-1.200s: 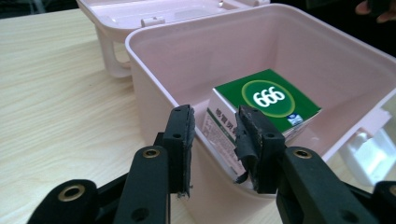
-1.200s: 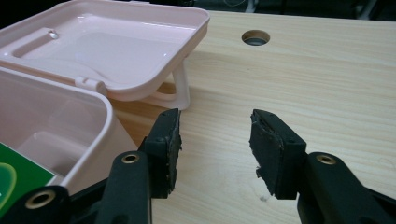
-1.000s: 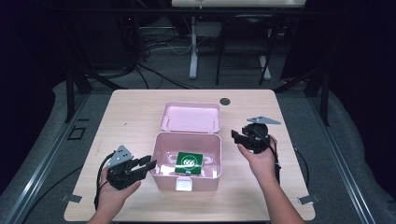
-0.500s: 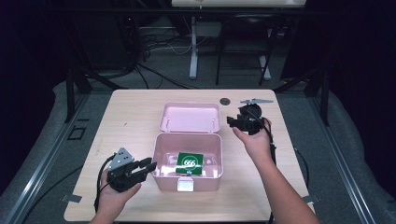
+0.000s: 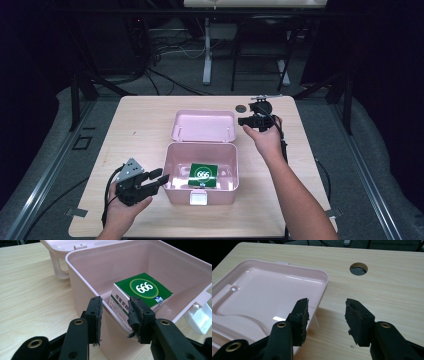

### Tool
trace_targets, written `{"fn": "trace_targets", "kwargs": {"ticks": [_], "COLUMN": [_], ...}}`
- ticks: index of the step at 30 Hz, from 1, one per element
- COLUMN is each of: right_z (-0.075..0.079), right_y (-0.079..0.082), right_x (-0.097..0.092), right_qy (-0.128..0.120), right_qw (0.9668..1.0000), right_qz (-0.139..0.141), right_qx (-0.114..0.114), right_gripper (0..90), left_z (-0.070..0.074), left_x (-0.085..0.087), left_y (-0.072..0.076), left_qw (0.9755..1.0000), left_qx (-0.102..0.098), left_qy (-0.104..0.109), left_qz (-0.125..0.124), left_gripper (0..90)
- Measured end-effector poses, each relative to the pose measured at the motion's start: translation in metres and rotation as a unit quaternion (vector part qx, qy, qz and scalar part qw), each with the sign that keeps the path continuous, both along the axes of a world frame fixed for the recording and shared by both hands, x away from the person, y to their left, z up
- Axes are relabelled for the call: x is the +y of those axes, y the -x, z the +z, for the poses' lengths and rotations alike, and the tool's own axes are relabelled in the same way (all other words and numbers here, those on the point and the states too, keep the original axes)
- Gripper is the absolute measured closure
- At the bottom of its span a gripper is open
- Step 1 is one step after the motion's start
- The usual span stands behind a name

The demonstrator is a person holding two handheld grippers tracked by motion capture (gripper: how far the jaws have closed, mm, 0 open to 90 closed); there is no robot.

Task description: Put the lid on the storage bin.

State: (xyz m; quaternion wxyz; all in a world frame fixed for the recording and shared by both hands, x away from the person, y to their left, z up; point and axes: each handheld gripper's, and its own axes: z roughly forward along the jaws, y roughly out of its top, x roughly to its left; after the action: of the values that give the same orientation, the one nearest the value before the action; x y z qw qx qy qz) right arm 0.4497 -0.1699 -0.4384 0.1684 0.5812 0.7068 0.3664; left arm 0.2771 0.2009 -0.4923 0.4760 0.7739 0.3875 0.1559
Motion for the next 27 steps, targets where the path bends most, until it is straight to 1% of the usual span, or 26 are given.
{"fn": "trace_targets", "kwargs": {"ticks": [1, 2, 3, 5, 6, 7, 8, 9, 11, 13, 15, 16, 17, 19, 20, 21, 23, 25, 27], "right_z": [0.0, 0.001, 0.0, -0.001, -0.002, -0.002, -0.004, -0.004, -0.005, -0.006, -0.007, -0.007, -0.008, -0.009, -0.01, -0.011, -0.013, -0.015, -0.018], "right_y": [-0.001, -0.003, -0.005, -0.008, -0.01, -0.012, -0.015, -0.016, -0.019, -0.022, -0.026, -0.028, -0.029, -0.032, -0.034, -0.035, -0.038, -0.042, -0.044], "right_x": [0.001, 0.002, 0.003, 0.005, 0.006, 0.008, 0.009, 0.011, 0.014, 0.017, 0.021, 0.024, 0.025, 0.028, 0.03, 0.031, 0.034, 0.036, 0.036], "right_qy": [0.0, 0.0, -0.004, -0.007, -0.008, -0.01, -0.01, -0.012, -0.011, -0.001, 0.014, 0.024, 0.027, 0.03, 0.027, 0.026, 0.029, 0.039, 0.041], "right_qw": [1.0, 1.0, 1.0, 1.0, 1.0, 0.9999, 0.9999, 0.9998, 0.9998, 0.9997, 0.9995, 0.9992, 0.9991, 0.999, 0.9988, 0.9988, 0.9987, 0.9984, 0.9982], "right_qz": [-0.001, -0.001, 0.001, 0.001, 0.003, 0.003, 0.007, 0.01, 0.012, 0.019, 0.022, 0.024, 0.025, 0.024, 0.022, 0.022, 0.022, 0.019, 0.017], "right_qx": [0.002, -0.001, -0.004, -0.002, 0.0, 0.002, 0.001, 0.01, 0.011, 0.013, 0.016, 0.021, 0.022, 0.025, 0.032, 0.034, 0.035, 0.036, 0.041], "right_gripper": [52.2, 50.4, 48.7, 46.5, 45.9, 45.6, 44.2, 43.0, 42.7, 44.5, 47.7, 48.7, 49.9, 52.4, 52.7, 52.8, 52.8, 53.4, 53.5], "left_z": [0.0, 0.0, 0.001, 0.001, 0.001, 0.001, 0.001, 0.0, 0.0, 0.0, 0.0, 0.0, 0.0, 0.0, 0.0, 0.0, 0.0, 0.001, 0.001], "left_x": [0.0, 0.0, 0.0, -0.001, -0.002, -0.002, -0.002, -0.002, -0.003, -0.003, -0.003, -0.003, -0.003, -0.003, -0.003, -0.003, -0.003, -0.002, -0.002], "left_y": [0.0, 0.0, 0.0, 0.0, 0.0, 0.0, 0.0, 0.0, 0.0, -0.001, -0.001, -0.001, -0.001, -0.001, -0.001, -0.001, -0.001, -0.001, -0.001], "left_qw": [1.0, 1.0, 1.0, 1.0, 1.0, 1.0, 0.9999, 0.9999, 0.9999, 0.9998, 0.9996, 0.9996, 0.9996, 0.9996, 0.9997, 0.9997, 0.9998, 0.9999, 0.9999], "left_qx": [0.001, 0.001, 0.0, -0.002, 0.0, -0.003, -0.002, -0.005, -0.006, -0.008, -0.01, -0.01, -0.01, -0.01, -0.01, -0.009, -0.008, -0.008, -0.009], "left_qy": [0.002, 0.003, 0.0, -0.001, -0.004, -0.006, -0.009, -0.009, -0.013, -0.016, -0.026, -0.026, -0.026, -0.024, -0.022, -0.019, -0.017, -0.01, -0.011], "left_qz": [0.0, -0.001, 0.0, -0.001, -0.004, -0.003, -0.006, -0.008, -0.008, -0.008, -0.01, -0.01, -0.011, -0.01, -0.009, -0.007, -0.007, -0.006, -0.007], "left_gripper": [61.7, 61.1, 60.9, 59.7, 58.5, 57.2, 56.0, 55.8, 55.8, 56.1, 57.6, 57.6, 57.6, 57.6, 57.7, 57.7, 57.4, 57.4, 57.5]}}
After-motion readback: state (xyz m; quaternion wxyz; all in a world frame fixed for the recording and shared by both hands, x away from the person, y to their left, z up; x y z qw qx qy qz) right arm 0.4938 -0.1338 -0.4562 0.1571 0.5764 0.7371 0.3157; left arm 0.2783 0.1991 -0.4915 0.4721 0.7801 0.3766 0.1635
